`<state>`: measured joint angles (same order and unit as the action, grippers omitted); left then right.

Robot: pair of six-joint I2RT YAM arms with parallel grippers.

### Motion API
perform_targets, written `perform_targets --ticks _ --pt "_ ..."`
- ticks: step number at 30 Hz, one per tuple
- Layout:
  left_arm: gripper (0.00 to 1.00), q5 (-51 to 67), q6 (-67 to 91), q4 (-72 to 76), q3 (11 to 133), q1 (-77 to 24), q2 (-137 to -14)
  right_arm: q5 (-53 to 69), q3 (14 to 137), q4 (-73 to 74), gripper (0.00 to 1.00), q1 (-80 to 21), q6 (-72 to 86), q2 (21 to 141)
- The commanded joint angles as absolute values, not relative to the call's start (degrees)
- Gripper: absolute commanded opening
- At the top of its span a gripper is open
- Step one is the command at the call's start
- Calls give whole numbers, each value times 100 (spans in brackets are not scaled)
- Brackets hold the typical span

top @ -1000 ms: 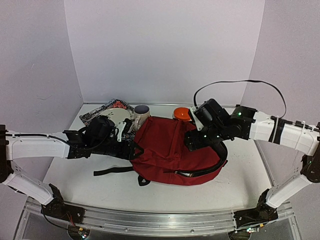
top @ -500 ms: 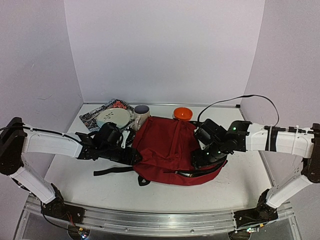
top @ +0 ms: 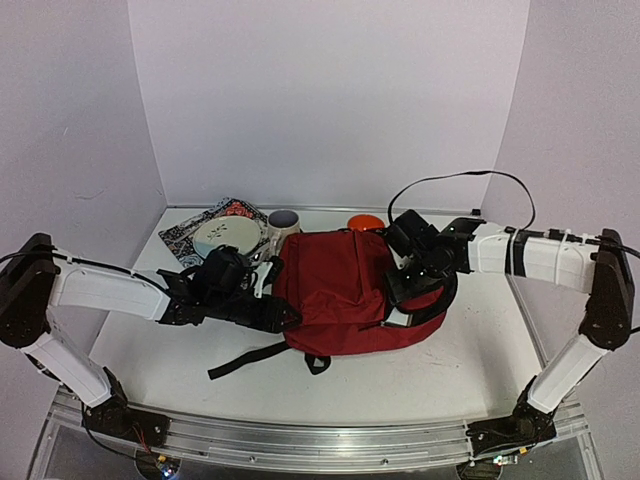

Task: Pack the student bag
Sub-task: Adjust the student bag at the center of the board.

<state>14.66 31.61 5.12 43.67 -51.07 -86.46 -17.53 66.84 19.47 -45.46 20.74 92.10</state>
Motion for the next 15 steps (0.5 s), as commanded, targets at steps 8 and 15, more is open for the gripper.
perform_targets --ticks 8,15 --pt "63 1279 3642 863 4037 -5170 -8169 -2892 7637 3963 68 -6182 3861 9048" --pt "68 1125 3837 868 3918 -5219 -8133 -3413 8180 5334 79 -6822 5053 9660"
